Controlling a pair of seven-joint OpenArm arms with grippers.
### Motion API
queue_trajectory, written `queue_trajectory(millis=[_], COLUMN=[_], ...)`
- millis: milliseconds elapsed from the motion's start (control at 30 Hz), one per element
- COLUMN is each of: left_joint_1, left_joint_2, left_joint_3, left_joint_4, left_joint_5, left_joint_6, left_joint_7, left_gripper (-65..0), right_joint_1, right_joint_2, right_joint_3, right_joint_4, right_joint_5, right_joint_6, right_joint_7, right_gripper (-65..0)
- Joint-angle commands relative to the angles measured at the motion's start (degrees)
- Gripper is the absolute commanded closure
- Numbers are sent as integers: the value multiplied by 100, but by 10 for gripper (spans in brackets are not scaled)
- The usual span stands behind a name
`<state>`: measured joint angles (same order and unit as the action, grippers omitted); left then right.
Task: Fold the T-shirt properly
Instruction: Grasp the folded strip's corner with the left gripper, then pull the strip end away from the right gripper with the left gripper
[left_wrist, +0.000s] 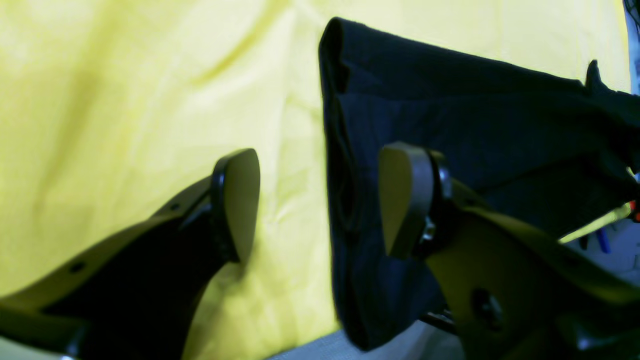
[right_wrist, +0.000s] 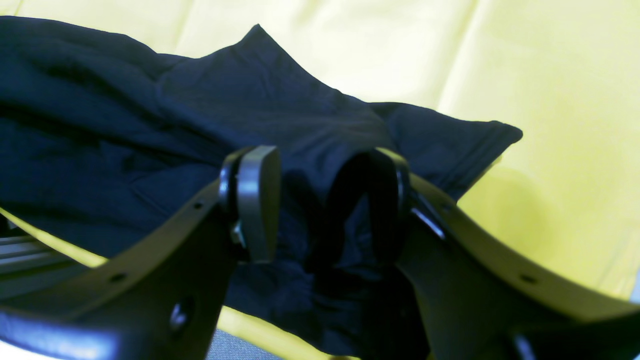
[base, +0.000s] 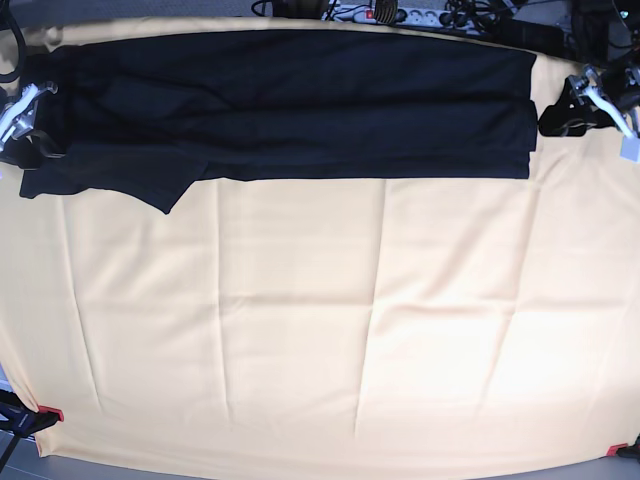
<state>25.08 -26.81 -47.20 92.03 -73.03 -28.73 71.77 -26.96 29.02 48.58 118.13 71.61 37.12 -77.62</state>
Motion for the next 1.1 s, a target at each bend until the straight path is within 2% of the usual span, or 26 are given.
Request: queue_trajectory(millis=[0, 200, 333, 500, 800, 867, 900, 933, 1000, 1067], left_joint_1=[0, -4, -4, -2, -4, -9, -22, -37, -81, -142], left_joint_2=[-114, -109, -39, 149, 173, 173, 173, 173, 173, 170], left_joint_3=[50, 697, 787, 802, 986, 986, 984, 984, 975, 938], left_joint_4=[70, 70, 70, 70, 70, 70, 70, 70, 70, 70], left_joint_5=[-136, -17, 127, -396, -870, -855, -782, -647, -236, 103], left_joint_6=[-15, -39, -28, -39, -352, -389, -389, -389, -378, -225], left_joint_7=[-59, -197, -407, -133, 42, 20, -2, -61, -273, -463], left_gripper=[-388, -388, -388, -388, -387, -335, -277, -201, -6, 0], right_joint_1=[0, 0, 0, 0, 0, -2, 0, 0, 0, -2], right_joint_2=[116, 116, 116, 118, 118, 118, 118, 118, 118, 120], right_joint_3=[57, 55, 57, 57, 55, 57, 55, 57, 57, 55], right_joint_4=[76, 76, 76, 76, 76, 76, 76, 76, 76, 76], right_joint_5=[85, 85, 83, 85, 87, 85, 85, 85, 85, 85], right_joint_6=[0, 0, 0, -2, -2, -2, -2, -4, -9, -9], right_joint_7=[105, 103, 101, 105, 103, 101, 98, 98, 98, 98], right_gripper=[-308, -308, -308, -308, -308, -308, -308, -308, -308, -308])
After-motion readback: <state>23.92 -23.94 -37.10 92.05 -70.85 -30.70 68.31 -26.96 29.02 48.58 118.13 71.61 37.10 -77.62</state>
